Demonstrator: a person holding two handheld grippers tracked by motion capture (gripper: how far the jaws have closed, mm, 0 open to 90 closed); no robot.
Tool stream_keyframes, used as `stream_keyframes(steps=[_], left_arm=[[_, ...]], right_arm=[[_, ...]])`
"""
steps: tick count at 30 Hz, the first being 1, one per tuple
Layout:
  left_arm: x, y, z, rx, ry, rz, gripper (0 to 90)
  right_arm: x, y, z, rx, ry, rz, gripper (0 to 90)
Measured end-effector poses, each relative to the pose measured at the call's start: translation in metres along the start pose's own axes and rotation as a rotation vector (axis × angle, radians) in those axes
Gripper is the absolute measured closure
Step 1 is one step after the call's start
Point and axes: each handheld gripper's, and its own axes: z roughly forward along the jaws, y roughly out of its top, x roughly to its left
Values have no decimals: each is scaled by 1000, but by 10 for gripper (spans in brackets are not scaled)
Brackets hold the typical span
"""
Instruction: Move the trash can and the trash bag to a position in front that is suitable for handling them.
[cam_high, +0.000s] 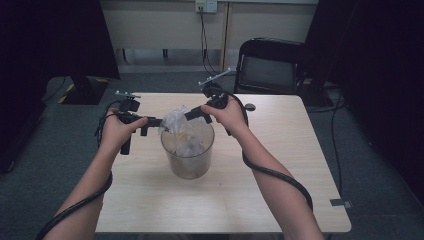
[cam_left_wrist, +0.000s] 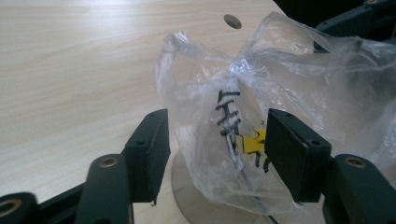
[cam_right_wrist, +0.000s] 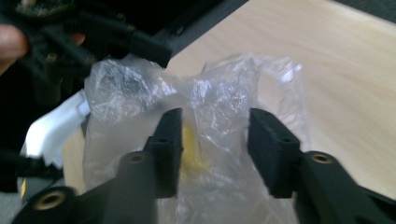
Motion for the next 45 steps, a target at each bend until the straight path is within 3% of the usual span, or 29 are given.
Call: stream_keyframes(steps=[4,8,14,22,29,35,45], left_arm=[[-4,-5,-2,8,10,2,405],[-10,-10,-4,9,36,13,406],[-17,-20,0,36,45,5,428],[-15,-33,6,42,51,-30,429],[-18,-36,4,25,38,-29,431],[-21,-41,-3,24,36,-24,444],[-27,-49,-13,-4,9,-30,457]], right_arm=[[8,-9,-7,46,10,-33,753],[16,-20,-21,58,9,-61,846],[27,-45,-34,71,-4,-104,854],[33,-72,-40,80,-47,-101,825],[34,-82,-42,62,-35,-91,806],[39,-83,-43,52,-55,-104,776],[46,-90,-49,29,-63,-119,804]])
